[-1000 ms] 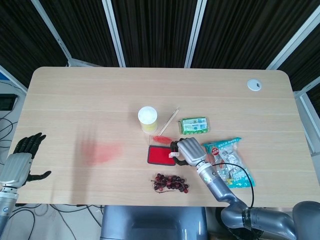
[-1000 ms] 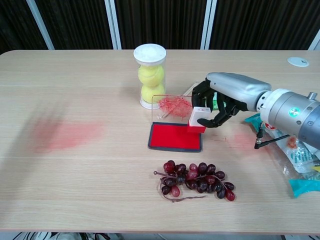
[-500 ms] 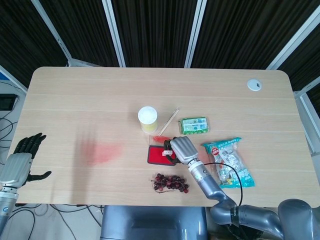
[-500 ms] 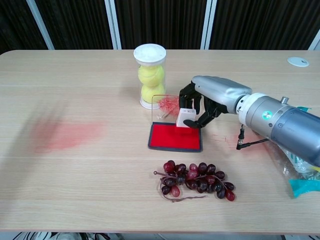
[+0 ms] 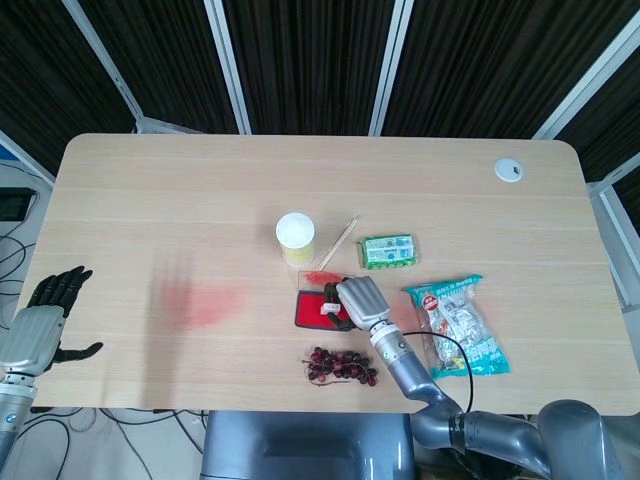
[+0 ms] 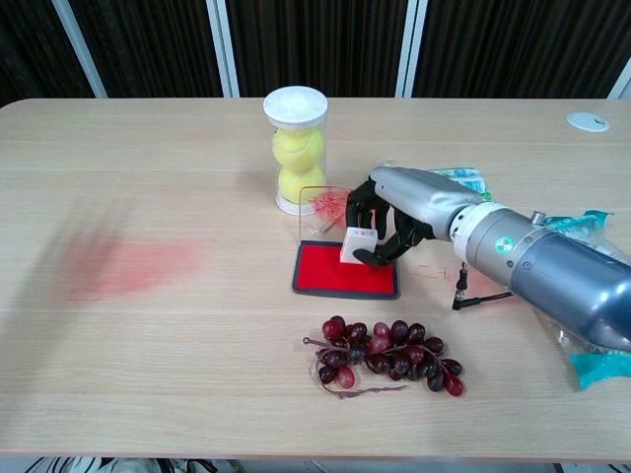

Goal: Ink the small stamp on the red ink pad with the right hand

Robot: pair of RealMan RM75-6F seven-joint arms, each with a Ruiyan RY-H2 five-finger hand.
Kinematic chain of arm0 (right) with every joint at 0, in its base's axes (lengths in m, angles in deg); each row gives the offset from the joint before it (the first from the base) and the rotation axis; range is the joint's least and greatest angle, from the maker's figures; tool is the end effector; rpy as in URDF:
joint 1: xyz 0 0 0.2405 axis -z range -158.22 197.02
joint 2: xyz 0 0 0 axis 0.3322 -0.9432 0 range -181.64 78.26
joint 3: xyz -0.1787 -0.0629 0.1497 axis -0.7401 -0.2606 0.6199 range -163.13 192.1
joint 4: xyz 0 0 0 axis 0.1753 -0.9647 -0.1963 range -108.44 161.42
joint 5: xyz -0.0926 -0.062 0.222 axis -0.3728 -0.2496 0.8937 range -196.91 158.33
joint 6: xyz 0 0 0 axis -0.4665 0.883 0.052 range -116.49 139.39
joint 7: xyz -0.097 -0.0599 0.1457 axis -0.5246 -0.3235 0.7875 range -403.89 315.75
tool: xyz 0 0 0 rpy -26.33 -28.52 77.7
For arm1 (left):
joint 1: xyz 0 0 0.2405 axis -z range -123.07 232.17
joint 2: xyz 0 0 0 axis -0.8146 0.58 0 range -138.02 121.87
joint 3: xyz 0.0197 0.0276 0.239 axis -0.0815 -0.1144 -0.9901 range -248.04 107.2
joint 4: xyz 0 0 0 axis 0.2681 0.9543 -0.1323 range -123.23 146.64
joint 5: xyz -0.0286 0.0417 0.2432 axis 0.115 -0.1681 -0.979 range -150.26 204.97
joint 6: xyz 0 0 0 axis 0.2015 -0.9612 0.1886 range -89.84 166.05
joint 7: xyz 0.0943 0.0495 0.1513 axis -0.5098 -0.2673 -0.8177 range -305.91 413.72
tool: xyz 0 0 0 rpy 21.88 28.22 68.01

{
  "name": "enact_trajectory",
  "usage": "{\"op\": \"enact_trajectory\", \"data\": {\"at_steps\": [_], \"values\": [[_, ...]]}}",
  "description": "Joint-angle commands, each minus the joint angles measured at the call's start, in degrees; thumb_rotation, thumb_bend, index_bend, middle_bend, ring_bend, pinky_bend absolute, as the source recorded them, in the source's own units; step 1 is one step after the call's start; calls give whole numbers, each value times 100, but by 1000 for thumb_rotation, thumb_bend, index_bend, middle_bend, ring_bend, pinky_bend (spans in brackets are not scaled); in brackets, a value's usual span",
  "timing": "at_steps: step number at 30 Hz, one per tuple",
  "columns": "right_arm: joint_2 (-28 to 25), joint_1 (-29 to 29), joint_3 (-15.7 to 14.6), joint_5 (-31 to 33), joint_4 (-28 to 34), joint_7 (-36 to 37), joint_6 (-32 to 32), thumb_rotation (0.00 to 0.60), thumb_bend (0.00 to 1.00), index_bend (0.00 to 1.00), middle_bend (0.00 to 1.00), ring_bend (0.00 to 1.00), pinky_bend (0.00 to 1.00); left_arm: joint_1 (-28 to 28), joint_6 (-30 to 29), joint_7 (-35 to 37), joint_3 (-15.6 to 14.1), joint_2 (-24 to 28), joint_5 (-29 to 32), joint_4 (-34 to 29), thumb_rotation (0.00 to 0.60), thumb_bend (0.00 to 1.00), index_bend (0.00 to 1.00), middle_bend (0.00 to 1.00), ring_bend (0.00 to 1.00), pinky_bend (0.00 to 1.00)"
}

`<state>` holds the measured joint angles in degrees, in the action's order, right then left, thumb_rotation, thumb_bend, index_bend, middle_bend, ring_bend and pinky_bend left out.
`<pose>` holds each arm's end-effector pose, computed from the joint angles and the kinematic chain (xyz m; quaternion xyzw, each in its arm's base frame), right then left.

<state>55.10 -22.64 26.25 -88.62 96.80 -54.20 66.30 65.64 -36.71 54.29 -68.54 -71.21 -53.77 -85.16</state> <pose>-0.0963 -0.3601 -0.1470 0.7136 -0.4380 0.4193 0.3509 -0.2979 0.2480 0.0853 -0.6174 -0.4498 -0.3660 0.5315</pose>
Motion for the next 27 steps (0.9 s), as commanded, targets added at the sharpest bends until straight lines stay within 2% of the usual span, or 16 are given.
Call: {"op": "enact_trajectory", "data": {"at_steps": [1, 9, 27], "values": [[70, 4, -32, -23, -93, 24, -3, 600, 658, 780, 633, 490, 559, 1, 1, -1, 0, 1, 0, 0, 600, 46, 0, 0, 0, 0], [160, 34, -81, -51, -212, 51, -3, 600, 666, 780, 634, 490, 559, -1, -7, 8, -3, 1, -10, 4, 600, 46, 0, 0, 0, 0], [68, 73, -9, -85, -36, 98, 59, 600, 668, 785, 638, 492, 559, -5, -26, -2, -3, -9, -16, 10, 600, 46, 0, 0, 0, 0]]}}
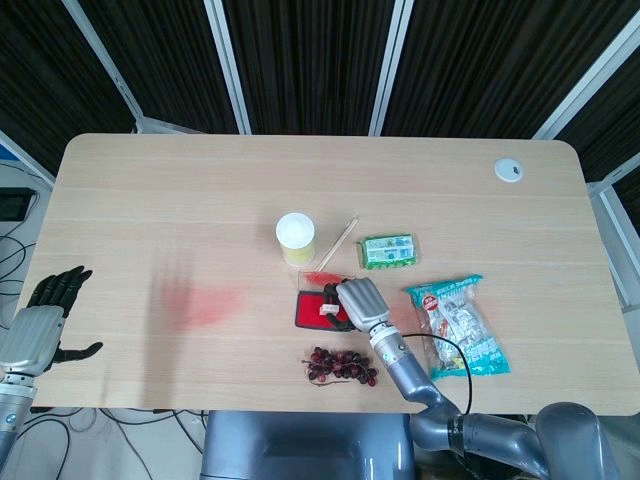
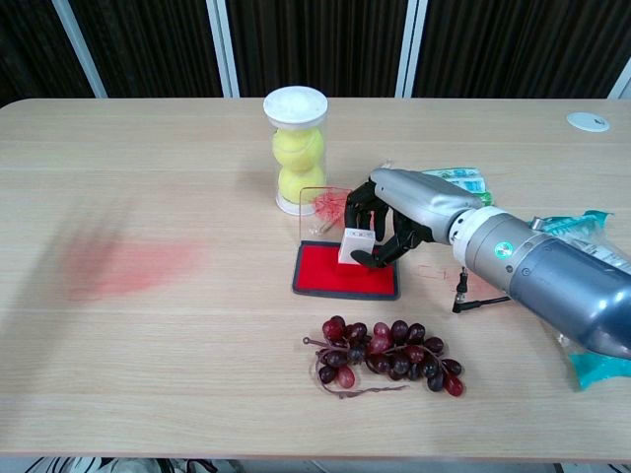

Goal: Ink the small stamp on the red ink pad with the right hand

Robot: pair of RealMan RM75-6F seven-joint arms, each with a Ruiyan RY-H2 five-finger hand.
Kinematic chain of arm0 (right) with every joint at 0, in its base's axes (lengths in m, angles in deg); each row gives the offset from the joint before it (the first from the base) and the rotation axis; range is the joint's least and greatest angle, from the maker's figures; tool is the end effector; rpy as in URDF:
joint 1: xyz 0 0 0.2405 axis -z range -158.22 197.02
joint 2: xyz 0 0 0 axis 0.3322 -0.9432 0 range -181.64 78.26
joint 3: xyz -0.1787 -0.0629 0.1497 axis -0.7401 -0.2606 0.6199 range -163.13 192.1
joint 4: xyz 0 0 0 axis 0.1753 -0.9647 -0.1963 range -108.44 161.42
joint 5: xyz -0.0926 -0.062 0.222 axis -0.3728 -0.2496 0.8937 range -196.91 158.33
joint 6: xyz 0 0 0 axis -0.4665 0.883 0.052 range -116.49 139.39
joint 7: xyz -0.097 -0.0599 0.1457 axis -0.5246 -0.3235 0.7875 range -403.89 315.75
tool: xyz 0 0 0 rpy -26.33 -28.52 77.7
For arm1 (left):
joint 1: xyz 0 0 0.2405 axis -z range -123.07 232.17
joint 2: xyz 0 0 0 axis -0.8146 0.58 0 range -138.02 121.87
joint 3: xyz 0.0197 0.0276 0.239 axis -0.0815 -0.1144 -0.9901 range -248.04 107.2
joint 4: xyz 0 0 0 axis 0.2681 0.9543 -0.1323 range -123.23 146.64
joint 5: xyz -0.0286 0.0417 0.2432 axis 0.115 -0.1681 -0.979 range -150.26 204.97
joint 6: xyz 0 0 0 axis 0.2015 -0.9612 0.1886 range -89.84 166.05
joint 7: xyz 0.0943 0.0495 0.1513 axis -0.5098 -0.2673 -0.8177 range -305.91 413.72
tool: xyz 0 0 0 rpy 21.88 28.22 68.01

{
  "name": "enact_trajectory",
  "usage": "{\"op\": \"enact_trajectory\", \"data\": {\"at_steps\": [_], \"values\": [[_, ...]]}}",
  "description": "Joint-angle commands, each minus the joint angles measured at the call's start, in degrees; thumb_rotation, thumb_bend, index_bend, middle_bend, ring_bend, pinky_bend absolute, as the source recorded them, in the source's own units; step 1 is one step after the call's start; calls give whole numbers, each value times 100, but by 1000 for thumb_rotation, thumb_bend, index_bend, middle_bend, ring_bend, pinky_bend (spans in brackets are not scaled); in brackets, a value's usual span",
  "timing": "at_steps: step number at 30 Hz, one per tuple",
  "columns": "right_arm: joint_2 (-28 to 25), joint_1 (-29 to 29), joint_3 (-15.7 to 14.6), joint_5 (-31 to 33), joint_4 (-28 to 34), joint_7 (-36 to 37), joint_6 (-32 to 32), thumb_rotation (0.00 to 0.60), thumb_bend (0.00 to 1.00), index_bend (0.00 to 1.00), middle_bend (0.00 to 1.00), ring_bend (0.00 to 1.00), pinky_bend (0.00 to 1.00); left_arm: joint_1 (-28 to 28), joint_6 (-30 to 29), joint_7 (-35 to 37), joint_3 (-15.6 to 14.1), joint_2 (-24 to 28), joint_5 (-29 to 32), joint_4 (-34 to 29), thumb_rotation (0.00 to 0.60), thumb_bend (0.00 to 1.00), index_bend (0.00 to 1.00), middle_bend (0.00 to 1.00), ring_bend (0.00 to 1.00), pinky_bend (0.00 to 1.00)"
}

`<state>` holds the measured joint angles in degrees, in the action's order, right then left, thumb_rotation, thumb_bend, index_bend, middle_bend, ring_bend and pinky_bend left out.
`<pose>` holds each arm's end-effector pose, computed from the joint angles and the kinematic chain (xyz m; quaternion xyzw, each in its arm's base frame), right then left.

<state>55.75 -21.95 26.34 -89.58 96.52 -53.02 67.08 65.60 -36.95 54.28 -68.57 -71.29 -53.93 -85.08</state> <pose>-0.0958 -0.3577 -0.1475 0.7063 -0.4432 0.4282 0.3483 -0.2975 0.2478 0.0855 -0.6175 -0.4482 -0.3673 0.5319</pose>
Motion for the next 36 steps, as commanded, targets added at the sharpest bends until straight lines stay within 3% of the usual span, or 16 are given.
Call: {"op": "enact_trajectory", "data": {"at_steps": [1, 20, 25, 36], "values": [[9, 6, -28, 17, -15, -27, -34, 600, 668, 785, 638, 492, 559, -2, -4, -1, 0, -2, 0, 1, 600, 46, 0, 0, 0, 0], [36, 34, -34, 2, -56, -74, -43, 600, 670, 787, 638, 493, 559, 1, -5, 30, -6, 4, -21, 14, 600, 46, 0, 0, 0, 0], [-297, 95, 42, -140, 354, -104, 187, 600, 670, 787, 638, 493, 559, -3, -20, 12, -6, -7, -27, 22, 600, 46, 0, 0, 0, 0], [-906, 420, -188, -183, 739, -135, 363, 600, 670, 787, 638, 492, 559, -19, -78, -90, 7, -50, -17, 33, 600, 46, 0, 0, 0, 0]]}}
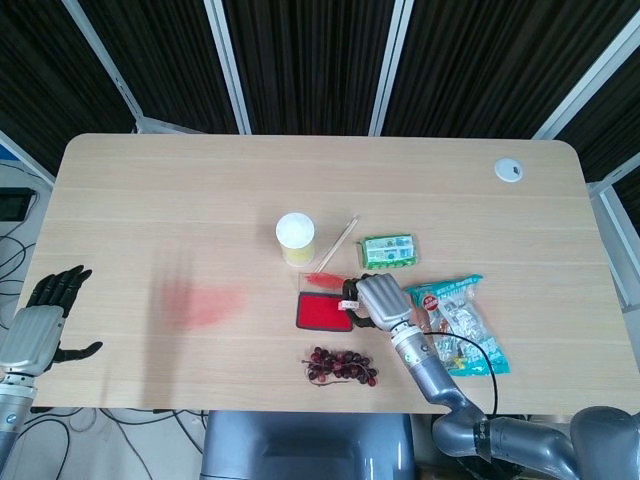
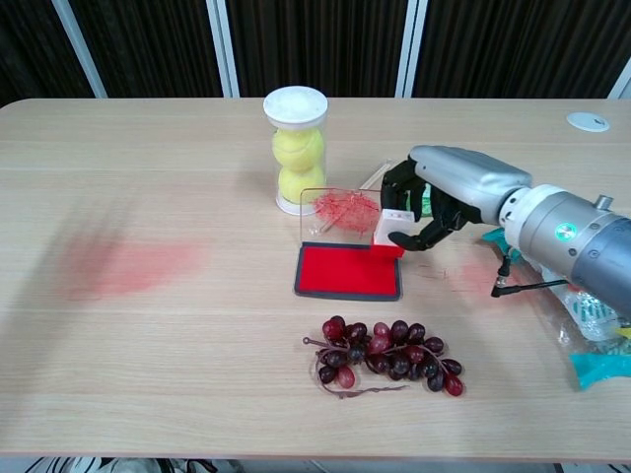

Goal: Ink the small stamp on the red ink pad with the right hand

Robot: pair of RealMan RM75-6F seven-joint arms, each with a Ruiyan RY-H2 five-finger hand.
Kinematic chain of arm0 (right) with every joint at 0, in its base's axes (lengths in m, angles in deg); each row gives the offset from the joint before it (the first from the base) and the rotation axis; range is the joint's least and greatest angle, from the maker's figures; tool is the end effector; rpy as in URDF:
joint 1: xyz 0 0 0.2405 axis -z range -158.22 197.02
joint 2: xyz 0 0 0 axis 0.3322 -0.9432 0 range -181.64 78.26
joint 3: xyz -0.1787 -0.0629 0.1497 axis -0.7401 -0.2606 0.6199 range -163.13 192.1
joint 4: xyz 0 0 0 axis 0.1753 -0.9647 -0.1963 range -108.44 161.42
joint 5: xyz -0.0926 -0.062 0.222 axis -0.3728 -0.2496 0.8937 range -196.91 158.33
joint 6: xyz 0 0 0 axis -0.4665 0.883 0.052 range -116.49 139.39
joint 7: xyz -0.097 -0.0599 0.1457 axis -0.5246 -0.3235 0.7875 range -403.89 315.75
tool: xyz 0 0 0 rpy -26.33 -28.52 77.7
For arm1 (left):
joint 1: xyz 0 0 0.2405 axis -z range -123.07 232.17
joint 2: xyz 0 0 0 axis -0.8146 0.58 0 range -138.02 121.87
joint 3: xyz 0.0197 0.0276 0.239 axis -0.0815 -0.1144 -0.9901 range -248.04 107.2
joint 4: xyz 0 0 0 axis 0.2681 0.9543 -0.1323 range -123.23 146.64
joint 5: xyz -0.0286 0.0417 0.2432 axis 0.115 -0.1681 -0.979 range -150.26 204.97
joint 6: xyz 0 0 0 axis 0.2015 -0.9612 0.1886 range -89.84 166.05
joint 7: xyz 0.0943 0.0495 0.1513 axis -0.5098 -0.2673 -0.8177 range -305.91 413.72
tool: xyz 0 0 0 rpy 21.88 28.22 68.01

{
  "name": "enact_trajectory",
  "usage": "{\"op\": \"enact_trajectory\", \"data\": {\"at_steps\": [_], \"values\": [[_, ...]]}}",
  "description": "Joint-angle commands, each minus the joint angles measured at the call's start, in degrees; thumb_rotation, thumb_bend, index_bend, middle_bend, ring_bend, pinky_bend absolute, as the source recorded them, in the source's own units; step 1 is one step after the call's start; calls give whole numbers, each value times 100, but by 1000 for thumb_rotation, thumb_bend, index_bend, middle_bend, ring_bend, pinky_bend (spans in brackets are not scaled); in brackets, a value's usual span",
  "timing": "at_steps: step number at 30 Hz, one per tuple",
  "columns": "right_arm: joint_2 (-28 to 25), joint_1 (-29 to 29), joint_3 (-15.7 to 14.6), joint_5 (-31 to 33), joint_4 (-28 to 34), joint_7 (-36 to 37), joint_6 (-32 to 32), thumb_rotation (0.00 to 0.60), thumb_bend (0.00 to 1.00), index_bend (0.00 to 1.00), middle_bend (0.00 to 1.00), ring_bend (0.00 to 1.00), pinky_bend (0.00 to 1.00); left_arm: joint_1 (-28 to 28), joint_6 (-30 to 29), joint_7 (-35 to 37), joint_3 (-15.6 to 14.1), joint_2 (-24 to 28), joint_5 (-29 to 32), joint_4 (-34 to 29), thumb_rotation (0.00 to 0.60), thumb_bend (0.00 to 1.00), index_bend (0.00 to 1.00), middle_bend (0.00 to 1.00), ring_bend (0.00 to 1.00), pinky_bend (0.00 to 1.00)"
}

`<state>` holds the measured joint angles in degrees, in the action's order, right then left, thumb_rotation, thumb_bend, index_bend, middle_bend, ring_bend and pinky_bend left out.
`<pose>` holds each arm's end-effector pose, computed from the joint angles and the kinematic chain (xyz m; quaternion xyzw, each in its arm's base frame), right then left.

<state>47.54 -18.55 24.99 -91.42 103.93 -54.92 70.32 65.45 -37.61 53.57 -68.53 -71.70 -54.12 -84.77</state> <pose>-0.1185 -0.3555 -0.1063 0.7065 -0.4176 0.4297 0.3766 -0.2972 0.2476 0.0856 -0.6182 -0.4417 -0.3680 0.5360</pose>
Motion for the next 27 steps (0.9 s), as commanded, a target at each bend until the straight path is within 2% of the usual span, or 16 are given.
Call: {"op": "enact_trajectory", "data": {"at_steps": [1, 15, 25, 27], "values": [[-111, 106, -66, 9, -20, 80, 45, 600, 670, 787, 637, 492, 559, -6, -18, -28, 4, -13, 4, 1, 600, 46, 0, 0, 0, 0], [-167, 237, -101, 66, -454, 446, -55, 600, 658, 787, 628, 492, 559, -19, -59, -90, 18, -46, 15, 2, 600, 46, 0, 0, 0, 0], [-191, 295, -120, 103, -529, 571, -137, 600, 617, 787, 608, 472, 557, -18, -51, -63, 18, -37, 10, 2, 600, 46, 0, 0, 0, 0], [-162, 313, -109, 103, -555, 581, -102, 600, 611, 787, 598, 465, 531, -19, -54, -66, 17, -39, 6, 4, 600, 46, 0, 0, 0, 0]]}}
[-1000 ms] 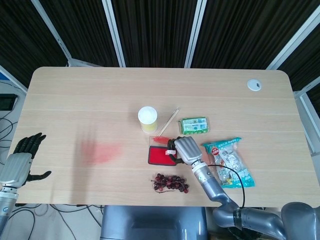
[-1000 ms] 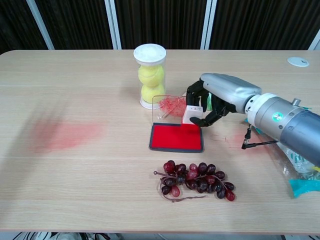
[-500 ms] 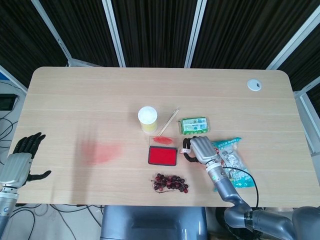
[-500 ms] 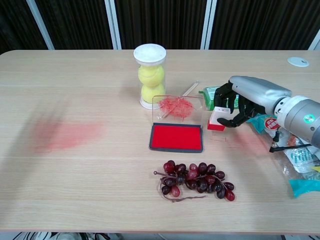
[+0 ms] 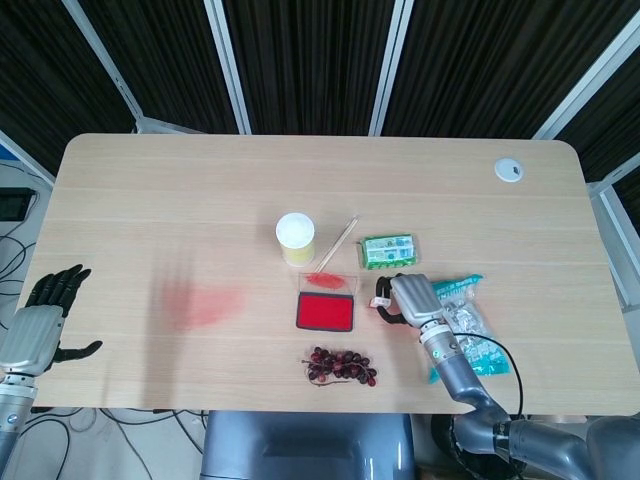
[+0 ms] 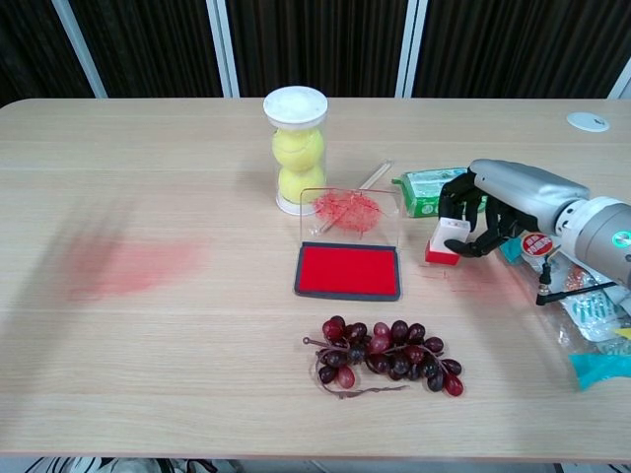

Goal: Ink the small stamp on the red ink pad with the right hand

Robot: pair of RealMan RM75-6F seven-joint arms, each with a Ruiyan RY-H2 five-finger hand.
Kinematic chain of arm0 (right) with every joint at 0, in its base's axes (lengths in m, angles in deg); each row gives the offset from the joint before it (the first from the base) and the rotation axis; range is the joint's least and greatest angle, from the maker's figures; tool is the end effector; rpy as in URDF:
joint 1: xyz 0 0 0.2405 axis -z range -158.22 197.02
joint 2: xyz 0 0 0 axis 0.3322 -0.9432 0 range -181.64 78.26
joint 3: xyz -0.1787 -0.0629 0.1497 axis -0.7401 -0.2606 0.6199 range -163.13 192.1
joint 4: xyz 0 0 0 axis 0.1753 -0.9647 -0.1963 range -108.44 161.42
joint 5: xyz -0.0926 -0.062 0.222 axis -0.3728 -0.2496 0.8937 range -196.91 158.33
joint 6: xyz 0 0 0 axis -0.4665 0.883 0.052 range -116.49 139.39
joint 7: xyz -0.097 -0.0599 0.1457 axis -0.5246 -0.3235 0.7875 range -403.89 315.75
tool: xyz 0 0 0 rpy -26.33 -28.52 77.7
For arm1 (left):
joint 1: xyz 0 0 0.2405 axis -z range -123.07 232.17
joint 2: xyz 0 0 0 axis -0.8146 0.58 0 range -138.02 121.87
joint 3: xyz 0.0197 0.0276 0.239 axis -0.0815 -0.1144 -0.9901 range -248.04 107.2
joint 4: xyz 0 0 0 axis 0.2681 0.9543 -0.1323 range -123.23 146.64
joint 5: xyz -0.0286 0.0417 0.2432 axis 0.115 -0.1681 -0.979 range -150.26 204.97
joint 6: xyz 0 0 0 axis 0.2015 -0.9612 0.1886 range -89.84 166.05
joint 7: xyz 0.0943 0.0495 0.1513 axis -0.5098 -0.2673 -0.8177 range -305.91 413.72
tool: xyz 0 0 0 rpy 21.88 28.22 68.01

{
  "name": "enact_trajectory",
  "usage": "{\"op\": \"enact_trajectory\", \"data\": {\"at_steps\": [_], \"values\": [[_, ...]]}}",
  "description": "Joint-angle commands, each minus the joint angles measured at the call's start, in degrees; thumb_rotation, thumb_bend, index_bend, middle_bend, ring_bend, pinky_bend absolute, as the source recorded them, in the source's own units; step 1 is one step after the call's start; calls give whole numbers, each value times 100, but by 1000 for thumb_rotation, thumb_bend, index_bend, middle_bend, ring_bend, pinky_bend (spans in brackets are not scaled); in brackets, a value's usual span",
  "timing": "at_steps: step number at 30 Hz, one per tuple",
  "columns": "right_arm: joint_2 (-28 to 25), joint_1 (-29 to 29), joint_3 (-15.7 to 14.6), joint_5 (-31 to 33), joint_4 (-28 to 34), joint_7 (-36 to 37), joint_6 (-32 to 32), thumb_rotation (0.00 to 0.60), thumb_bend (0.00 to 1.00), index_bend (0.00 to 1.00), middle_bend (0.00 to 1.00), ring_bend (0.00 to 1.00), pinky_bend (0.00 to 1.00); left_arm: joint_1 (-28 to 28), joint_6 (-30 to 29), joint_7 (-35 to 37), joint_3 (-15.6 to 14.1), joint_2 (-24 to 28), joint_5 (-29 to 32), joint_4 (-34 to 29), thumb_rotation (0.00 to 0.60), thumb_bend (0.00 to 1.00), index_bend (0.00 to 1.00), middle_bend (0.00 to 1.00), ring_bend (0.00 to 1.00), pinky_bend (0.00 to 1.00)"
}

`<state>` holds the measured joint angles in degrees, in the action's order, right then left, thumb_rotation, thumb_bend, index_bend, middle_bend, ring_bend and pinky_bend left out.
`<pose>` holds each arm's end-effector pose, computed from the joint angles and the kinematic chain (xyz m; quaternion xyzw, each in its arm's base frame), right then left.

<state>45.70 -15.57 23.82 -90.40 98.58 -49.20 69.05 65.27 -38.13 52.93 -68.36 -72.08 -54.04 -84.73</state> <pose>-0.1790 -0.3655 -0.0951 0.6838 -0.4515 0.4002 0.4103 -0.2964 0.2475 0.0856 -0.6166 -0.4381 -0.3694 0.5399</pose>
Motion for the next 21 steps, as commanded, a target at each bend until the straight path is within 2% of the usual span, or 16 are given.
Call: {"op": "enact_trajectory", "data": {"at_steps": [1, 7, 21], "values": [[30, 18, 7, -2, -25, 10, 28, 600, 606, 787, 589, 458, 511, -1, -3, -3, 0, -1, -2, 0, 600, 46, 0, 0, 0, 0], [17, 20, 13, 26, -11, 3, -29, 600, 580, 780, 551, 428, 470, -3, -5, -10, 0, -5, 0, 0, 600, 46, 0, 0, 0, 0], [48, 31, -6, 68, -65, -136, -82, 600, 577, 773, 542, 427, 468, -1, 5, 2, 0, 2, 1, -2, 600, 46, 0, 0, 0, 0]]}}
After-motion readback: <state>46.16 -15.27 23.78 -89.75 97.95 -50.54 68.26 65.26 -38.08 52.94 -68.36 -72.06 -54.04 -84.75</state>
